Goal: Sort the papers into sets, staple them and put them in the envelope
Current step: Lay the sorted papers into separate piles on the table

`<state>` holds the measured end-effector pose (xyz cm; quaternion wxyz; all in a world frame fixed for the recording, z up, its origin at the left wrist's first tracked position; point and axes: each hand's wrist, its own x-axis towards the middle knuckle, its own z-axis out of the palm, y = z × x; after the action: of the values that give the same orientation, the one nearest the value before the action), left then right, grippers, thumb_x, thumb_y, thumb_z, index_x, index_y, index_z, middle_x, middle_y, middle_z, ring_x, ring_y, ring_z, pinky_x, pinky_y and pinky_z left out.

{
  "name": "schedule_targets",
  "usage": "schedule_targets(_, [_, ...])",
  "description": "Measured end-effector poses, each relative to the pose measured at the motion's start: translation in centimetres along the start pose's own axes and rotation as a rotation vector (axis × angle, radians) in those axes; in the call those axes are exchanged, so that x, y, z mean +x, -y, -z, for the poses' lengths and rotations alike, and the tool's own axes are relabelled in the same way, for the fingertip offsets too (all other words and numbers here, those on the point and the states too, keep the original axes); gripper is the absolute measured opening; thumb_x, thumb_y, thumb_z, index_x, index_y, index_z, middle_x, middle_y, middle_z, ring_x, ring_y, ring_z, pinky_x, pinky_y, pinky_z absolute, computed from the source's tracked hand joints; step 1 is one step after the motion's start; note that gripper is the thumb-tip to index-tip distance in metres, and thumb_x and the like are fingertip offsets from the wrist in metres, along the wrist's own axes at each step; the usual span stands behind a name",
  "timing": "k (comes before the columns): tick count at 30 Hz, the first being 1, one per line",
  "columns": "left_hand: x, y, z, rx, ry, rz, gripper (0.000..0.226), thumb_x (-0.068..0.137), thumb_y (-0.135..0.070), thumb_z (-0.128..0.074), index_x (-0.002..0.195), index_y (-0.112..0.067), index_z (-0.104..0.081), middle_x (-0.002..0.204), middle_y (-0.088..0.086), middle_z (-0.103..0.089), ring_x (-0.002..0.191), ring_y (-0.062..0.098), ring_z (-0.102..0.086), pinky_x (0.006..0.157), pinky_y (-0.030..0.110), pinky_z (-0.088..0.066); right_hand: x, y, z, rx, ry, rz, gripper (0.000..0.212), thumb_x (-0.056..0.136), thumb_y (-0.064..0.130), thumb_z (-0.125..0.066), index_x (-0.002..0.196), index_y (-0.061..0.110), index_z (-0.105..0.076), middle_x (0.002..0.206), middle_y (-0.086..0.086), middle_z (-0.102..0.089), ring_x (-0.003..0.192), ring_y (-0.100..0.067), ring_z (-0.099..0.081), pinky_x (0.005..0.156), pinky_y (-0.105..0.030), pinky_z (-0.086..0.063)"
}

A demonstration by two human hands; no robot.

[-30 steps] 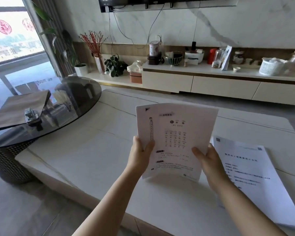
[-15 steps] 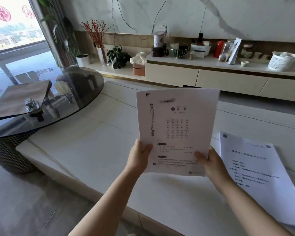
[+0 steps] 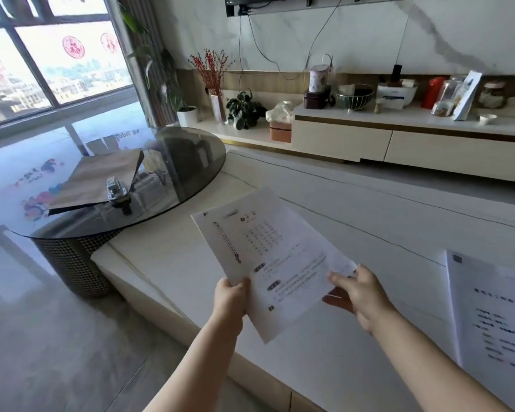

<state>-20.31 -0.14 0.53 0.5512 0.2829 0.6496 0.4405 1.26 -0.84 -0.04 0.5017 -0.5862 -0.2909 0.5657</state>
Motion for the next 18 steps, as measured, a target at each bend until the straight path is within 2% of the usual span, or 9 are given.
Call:
schedule_targets(3, [1.3,-0.4,1.3,-0.059,-0.039,0.038,0.019,0.097,-0.004,-0.048,0.082,-0.012,-0.057,0.079,0.006,-0.064,0.069,0.020,-0.060,0.061,0.030,-0.050,2.4,-1.0,-3.0,-0.031,-0.139,0.016,0.021,0.086,-0.001,-0.064,0.106,0.004,-0.057,0.104,-0.020,-0.067,0.082,-0.033,-0.068,0.067,-0.042,-0.059])
schedule_targets(6, [3.2,-0.8,2.6,-0.146,-0.092,0.098,0.005,0.097,-0.008,-0.052,0.094,-0.006,-0.056,0.083,0.008,-0.063,0.071,0.021,-0.060,0.058,0.032,-0.049,4.2,-1.2,-5.4,-0.083,-0.133,-0.017,0.025,0.087,0.003,-0.065,0.110,0.005,-0.052,0.106,-0.019,-0.063,0.071,-0.028,-0.066,0.053,-0.034,-0.056])
schedule_targets(8, [4.7,-0.8,3.0,-0.199,-0.125,0.145,0.013,0.097,-0.010,-0.053,0.108,-0.004,-0.053,0.091,0.011,-0.063,0.077,0.024,-0.061,0.060,0.033,-0.050,4.9,-1.5,-6.8,-0.108,-0.042,-0.096,0.032,0.088,0.003,-0.064,0.116,0.005,-0.047,0.103,-0.019,-0.063,0.066,-0.025,-0.065,0.046,-0.030,-0.054])
schedule_targets(10, [6.1,-0.7,2.8,-0.229,-0.147,0.191,0.020,0.096,-0.011,-0.054,0.115,-0.004,-0.050,0.100,0.014,-0.062,0.083,0.027,-0.061,0.063,0.036,-0.052,5.2,-2.2,-8.1,-0.140,0.043,-0.159,0.035,0.088,0.001,-0.063,0.119,0.004,-0.046,0.097,-0.016,-0.063,0.066,-0.022,-0.064,0.045,-0.030,-0.054])
schedule_targets(13, [7.1,-0.4,1.7,-0.234,-0.174,0.247,0.016,0.096,-0.010,-0.055,0.109,-0.004,-0.048,0.093,0.015,-0.058,0.076,0.027,-0.057,0.064,0.039,-0.051,5.7,-3.5,-9.0,-0.254,0.015,-0.113,0.031,0.087,-0.003,-0.061,0.115,0.003,-0.050,0.100,-0.014,-0.062,0.074,-0.020,-0.064,0.044,-0.029,-0.052])
schedule_targets(16, [7.5,0.1,1.1,-0.241,-0.167,0.262,0.023,0.093,-0.010,-0.059,0.112,-0.001,-0.051,0.102,0.017,-0.062,0.078,0.029,-0.061,0.069,0.039,-0.052,6.4,-4.1,-8.8,-0.310,-0.084,-0.055,0.028,0.086,-0.004,-0.060,0.110,0.006,-0.051,0.101,-0.016,-0.063,0.074,-0.022,-0.065,0.044,-0.027,-0.051])
schedule_targets(18, [7.3,0.5,1.2,-0.225,-0.145,0.271,0.023,0.090,-0.012,-0.064,0.107,0.001,-0.054,0.098,0.017,-0.065,0.079,0.029,-0.064,0.064,0.037,-0.055,6.8,-4.2,-8.4,-0.295,-0.098,-0.058,0.026,0.086,-0.004,-0.060,0.108,0.006,-0.052,0.100,-0.016,-0.064,0.074,-0.024,-0.066,0.045,-0.029,-0.052])
